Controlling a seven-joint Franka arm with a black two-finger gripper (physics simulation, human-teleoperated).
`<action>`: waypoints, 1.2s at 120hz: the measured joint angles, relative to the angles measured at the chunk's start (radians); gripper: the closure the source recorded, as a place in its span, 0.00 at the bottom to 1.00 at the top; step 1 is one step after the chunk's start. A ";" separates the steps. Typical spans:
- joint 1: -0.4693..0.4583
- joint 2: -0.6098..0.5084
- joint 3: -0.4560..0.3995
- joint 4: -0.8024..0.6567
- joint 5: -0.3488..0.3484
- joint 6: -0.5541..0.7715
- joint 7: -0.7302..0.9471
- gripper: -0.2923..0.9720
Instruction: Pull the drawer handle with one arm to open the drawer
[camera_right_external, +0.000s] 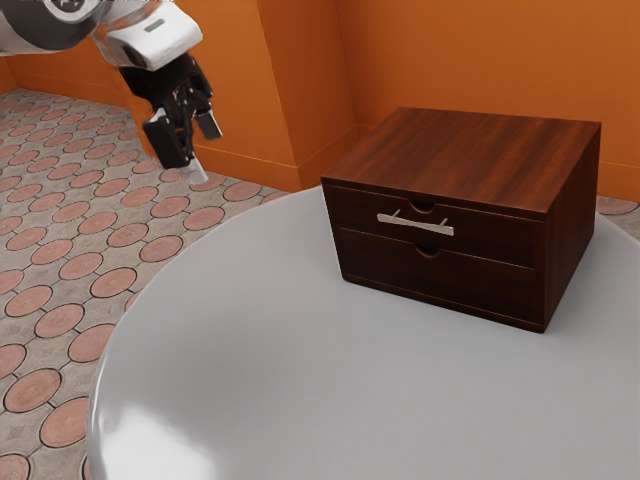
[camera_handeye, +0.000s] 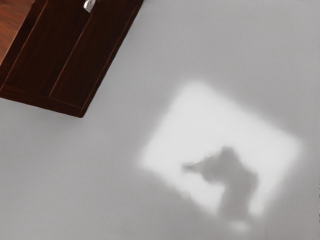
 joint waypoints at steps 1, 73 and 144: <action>-0.004 0.001 0.000 0.000 0.000 0.000 0.001 0.23; -0.023 -0.190 -0.077 -0.345 0.001 0.080 0.169 0.23; -0.167 -0.192 -0.086 -0.574 0.000 0.560 0.415 0.23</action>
